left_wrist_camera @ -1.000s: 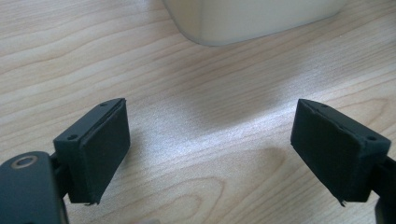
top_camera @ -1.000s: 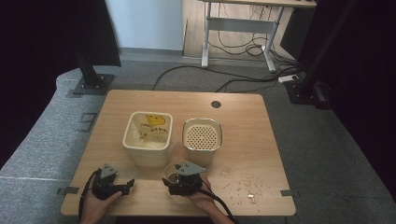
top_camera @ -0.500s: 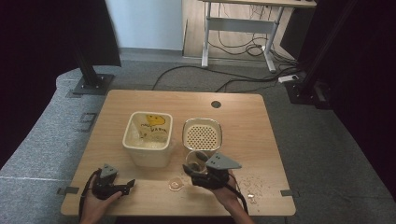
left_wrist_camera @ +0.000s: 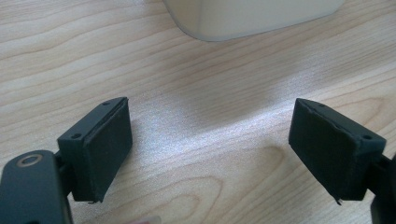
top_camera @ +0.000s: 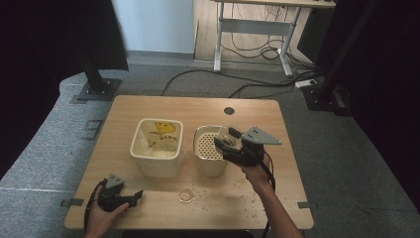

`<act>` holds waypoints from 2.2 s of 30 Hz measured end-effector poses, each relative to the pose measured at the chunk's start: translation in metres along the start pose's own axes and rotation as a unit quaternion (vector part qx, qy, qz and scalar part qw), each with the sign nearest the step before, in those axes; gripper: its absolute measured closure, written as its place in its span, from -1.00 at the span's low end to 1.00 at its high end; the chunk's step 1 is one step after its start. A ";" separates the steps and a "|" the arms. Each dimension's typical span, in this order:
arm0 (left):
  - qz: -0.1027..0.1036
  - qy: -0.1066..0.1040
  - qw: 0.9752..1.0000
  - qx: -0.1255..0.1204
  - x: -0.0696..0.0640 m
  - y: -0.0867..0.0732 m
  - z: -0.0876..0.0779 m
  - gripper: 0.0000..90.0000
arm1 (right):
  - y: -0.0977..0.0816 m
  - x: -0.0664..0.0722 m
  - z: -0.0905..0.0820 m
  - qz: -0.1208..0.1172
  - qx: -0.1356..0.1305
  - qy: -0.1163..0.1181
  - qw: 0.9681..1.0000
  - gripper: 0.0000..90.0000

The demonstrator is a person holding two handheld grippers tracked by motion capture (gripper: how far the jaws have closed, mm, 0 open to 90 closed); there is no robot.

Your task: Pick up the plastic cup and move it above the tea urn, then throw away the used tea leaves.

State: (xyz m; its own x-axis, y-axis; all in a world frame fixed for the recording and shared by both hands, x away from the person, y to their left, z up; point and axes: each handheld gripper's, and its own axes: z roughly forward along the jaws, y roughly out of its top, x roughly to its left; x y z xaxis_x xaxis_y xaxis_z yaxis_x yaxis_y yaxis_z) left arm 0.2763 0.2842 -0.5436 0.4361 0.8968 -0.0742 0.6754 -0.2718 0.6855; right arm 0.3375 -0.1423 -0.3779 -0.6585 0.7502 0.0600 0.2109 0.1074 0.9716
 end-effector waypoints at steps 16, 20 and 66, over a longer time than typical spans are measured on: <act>0.006 0.001 1.000 0.000 0.001 0.000 0.000 -0.70 | 0.020 -0.020 0.040 -0.022 0.031 -0.029 0.999 -0.21; 0.007 0.002 1.000 0.000 0.000 0.000 0.001 -0.70 | 0.025 -0.021 0.043 -0.026 0.033 -0.031 0.999 -0.21; 0.017 0.002 1.000 0.002 0.001 0.000 0.001 -0.70 | -0.012 0.018 0.095 -0.669 0.190 -0.233 0.680 -0.21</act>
State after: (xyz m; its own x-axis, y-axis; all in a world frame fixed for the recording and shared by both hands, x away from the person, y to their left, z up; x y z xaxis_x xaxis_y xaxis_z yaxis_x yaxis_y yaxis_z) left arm 0.2774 0.2847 -0.5443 0.4567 0.8883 -0.0485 0.6625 -0.3033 0.6849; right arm 0.3918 -0.0686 -0.4103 -0.1634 -0.0687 -0.9842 -0.1209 0.9915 -0.0491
